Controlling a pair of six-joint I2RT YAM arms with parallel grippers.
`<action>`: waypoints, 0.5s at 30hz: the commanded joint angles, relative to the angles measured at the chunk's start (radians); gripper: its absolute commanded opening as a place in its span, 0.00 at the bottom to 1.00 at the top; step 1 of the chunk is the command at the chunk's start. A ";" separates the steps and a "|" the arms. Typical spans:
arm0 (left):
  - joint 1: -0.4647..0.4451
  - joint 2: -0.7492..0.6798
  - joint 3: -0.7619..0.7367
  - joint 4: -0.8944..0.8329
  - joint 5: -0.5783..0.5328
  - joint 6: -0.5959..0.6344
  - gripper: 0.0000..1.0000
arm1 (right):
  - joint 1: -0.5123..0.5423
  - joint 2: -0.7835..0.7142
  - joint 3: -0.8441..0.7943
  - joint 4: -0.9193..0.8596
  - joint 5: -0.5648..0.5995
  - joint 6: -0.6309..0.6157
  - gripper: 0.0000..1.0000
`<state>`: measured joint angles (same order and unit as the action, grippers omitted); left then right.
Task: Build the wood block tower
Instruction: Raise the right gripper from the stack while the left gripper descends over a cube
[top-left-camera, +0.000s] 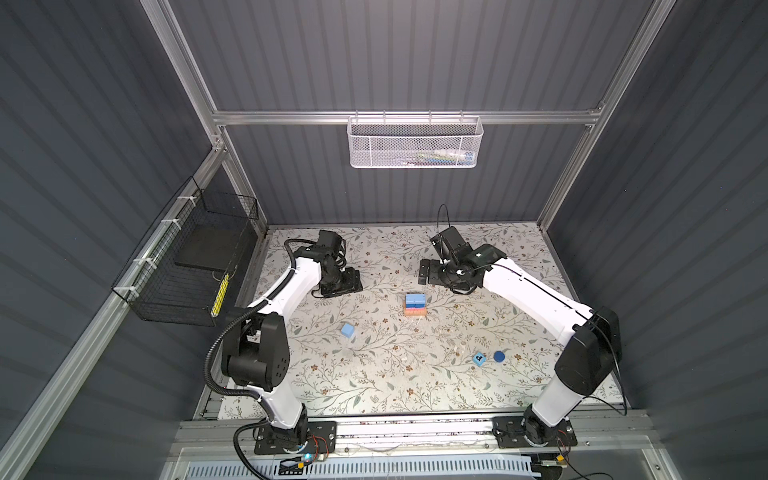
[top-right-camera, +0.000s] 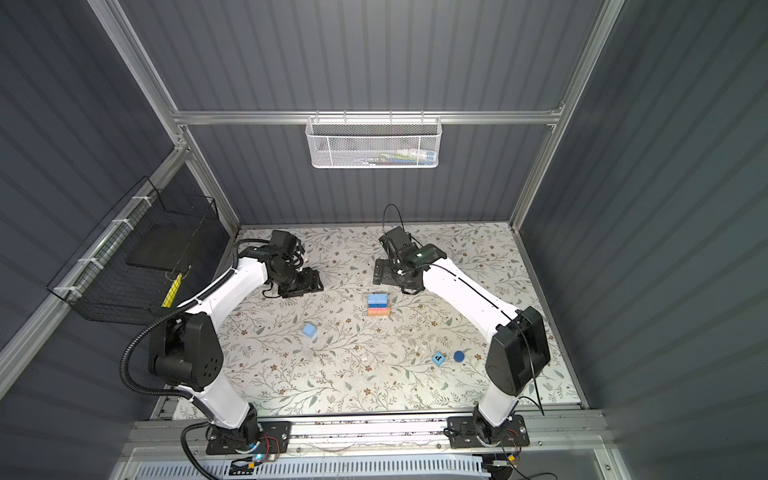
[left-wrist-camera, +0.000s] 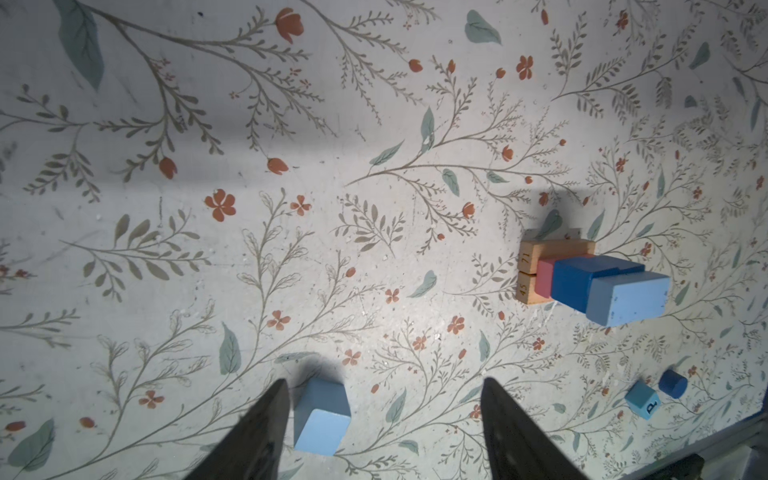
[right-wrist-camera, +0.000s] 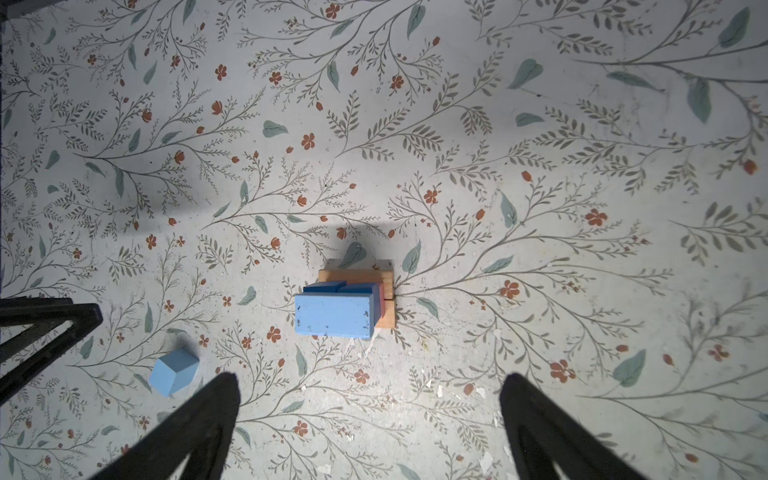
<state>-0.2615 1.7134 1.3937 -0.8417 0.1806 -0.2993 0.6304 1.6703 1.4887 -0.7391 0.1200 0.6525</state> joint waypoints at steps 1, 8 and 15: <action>-0.018 -0.028 -0.020 -0.099 -0.079 -0.003 0.73 | -0.007 -0.090 -0.078 0.162 -0.012 -0.009 0.99; -0.081 -0.047 -0.096 -0.158 -0.179 -0.044 0.77 | -0.018 -0.332 -0.297 0.488 0.078 -0.060 0.99; -0.148 -0.043 -0.202 -0.131 -0.236 -0.097 0.81 | -0.034 -0.466 -0.411 0.738 0.167 -0.137 0.99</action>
<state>-0.3965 1.6905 1.2243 -0.9539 -0.0105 -0.3561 0.6041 1.2137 1.0981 -0.1459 0.2359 0.5632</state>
